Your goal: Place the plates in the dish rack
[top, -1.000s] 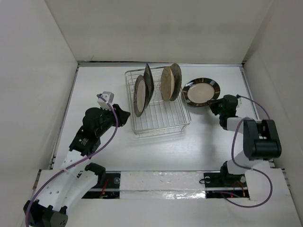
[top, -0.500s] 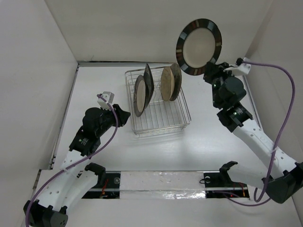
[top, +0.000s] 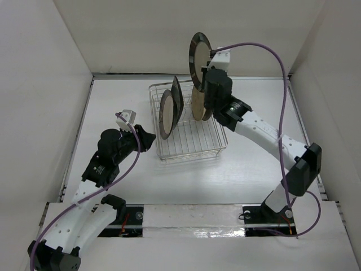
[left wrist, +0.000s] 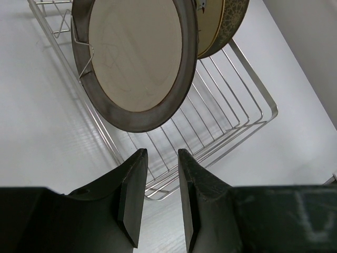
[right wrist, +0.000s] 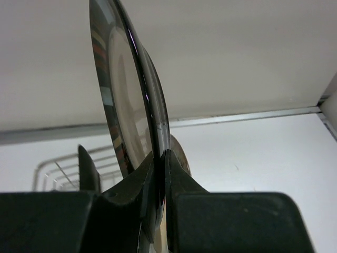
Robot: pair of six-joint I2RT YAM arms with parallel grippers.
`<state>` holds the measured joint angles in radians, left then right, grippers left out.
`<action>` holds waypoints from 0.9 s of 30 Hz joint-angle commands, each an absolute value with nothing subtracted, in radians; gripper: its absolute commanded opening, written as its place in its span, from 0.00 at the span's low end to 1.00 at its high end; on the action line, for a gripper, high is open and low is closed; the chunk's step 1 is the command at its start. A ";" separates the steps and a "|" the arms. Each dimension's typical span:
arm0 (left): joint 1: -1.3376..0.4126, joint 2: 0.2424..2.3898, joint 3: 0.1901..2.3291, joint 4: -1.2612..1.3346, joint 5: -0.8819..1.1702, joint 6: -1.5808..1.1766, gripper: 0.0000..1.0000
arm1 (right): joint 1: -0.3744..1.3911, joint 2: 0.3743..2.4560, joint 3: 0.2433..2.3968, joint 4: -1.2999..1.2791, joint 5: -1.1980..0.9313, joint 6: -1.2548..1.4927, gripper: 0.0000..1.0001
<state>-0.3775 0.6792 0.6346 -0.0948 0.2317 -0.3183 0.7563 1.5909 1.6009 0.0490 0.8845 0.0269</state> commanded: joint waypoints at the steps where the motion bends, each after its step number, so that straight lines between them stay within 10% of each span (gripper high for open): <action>1: -0.371 0.667 0.663 -0.048 0.252 -0.310 0.27 | 0.779 1.583 1.735 0.187 0.977 -0.049 0.00; 27: -0.371 0.669 0.663 -0.055 0.238 -0.310 0.27 | 0.779 1.809 1.698 0.035 0.894 0.153 0.00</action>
<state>-0.3775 0.6807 0.6346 -0.0944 0.2356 -0.3183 0.7738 1.8484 1.6684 -0.1211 0.8547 0.1120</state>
